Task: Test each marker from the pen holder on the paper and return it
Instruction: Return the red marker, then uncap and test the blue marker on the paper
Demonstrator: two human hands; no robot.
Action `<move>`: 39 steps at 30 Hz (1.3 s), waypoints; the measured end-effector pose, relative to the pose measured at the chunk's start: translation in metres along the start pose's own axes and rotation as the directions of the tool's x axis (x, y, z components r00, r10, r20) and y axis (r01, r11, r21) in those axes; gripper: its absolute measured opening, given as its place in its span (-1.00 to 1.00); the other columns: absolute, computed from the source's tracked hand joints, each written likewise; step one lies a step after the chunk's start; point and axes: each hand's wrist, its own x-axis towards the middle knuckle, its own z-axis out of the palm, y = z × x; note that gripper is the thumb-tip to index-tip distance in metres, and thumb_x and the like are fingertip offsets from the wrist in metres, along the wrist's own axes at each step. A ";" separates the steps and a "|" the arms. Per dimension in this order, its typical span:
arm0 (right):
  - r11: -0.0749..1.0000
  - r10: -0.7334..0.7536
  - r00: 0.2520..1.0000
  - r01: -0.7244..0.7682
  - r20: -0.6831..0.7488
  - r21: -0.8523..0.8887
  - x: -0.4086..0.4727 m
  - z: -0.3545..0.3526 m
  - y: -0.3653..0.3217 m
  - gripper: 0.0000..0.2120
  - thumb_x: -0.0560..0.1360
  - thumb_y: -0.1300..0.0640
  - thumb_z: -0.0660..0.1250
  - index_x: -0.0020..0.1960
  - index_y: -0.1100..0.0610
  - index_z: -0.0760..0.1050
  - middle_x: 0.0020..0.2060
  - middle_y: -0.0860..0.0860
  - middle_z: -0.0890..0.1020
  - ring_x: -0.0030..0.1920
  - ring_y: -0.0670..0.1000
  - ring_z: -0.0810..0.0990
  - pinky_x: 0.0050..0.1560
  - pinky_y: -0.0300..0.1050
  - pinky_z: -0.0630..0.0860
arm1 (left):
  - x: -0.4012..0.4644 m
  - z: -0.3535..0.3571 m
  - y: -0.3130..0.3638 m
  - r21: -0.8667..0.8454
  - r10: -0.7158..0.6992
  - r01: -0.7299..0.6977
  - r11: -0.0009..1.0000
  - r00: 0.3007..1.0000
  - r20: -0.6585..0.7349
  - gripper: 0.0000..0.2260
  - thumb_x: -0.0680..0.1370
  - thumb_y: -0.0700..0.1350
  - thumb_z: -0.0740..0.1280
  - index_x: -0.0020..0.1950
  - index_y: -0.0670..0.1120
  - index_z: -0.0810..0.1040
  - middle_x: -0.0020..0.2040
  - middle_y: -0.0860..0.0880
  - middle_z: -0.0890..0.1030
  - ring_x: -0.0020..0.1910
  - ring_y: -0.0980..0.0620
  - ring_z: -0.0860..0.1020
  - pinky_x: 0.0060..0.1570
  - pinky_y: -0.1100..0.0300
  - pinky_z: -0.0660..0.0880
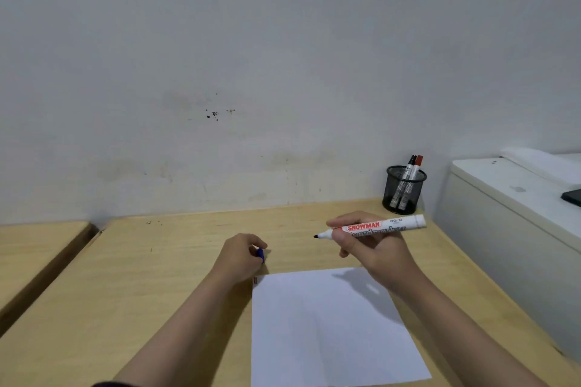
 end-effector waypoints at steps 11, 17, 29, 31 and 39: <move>0.985 0.160 0.987 -0.159 -0.007 0.072 -0.003 0.021 0.024 -0.88 0.40 0.29 0.42 -0.10 0.12 0.66 -0.42 -0.01 0.64 -0.41 0.00 0.58 -0.34 -0.17 0.58 | -0.021 -0.016 -0.024 -0.203 -0.021 0.018 0.979 1.000 -0.008 -0.74 0.44 -0.26 0.37 0.13 -0.12 0.52 -0.02 -0.15 0.62 -0.22 0.10 0.58 -0.32 0.41 0.44; 0.942 0.317 0.948 -0.318 0.029 0.109 0.005 0.063 0.047 -0.91 0.45 0.22 0.39 -0.11 0.11 0.66 -0.43 -0.05 0.66 -0.39 -0.02 0.58 -0.37 -0.13 0.59 | -0.055 -0.013 -0.035 -0.224 0.009 -0.003 0.975 1.000 0.025 -0.78 0.30 -0.02 0.51 -0.11 0.01 0.60 -0.17 0.03 0.64 -0.23 0.12 0.58 -0.25 0.38 0.52; 0.906 0.424 0.906 -0.424 -0.009 -0.007 0.006 0.091 0.080 -0.94 0.39 0.25 0.39 -0.15 0.17 0.63 -0.30 0.17 0.67 -0.41 -0.09 0.57 -0.35 -0.20 0.55 | -0.054 -0.011 -0.035 -0.091 0.131 -0.137 0.986 0.989 -0.073 -0.73 0.13 0.18 0.44 -0.25 0.13 0.58 -0.16 0.10 0.59 -0.12 0.17 0.54 0.08 -0.03 0.48; 0.911 0.413 0.911 -0.413 -0.008 -0.013 0.008 0.092 0.078 -0.93 0.38 0.24 0.40 -0.14 0.18 0.62 -0.22 0.19 0.71 -0.40 -0.13 0.60 -0.37 -0.24 0.53 | -0.050 -0.014 -0.034 -0.079 0.147 -0.152 0.985 0.987 -0.064 -0.79 0.16 0.15 0.46 -0.26 0.16 0.58 -0.15 0.10 0.58 -0.08 0.14 0.54 0.10 -0.07 0.47; 0.879 0.466 0.885 -0.464 -0.010 -0.105 -0.002 0.094 0.094 -0.95 0.38 0.21 0.42 -0.20 0.07 0.62 -0.22 0.16 0.72 -0.41 -0.08 0.57 -0.41 -0.29 0.48 | -0.054 0.002 -0.050 -0.075 0.146 -0.148 0.986 0.989 -0.026 -0.83 0.27 0.05 0.52 -0.19 0.16 0.62 -0.13 0.13 0.54 -0.05 0.15 0.53 0.13 -0.08 0.45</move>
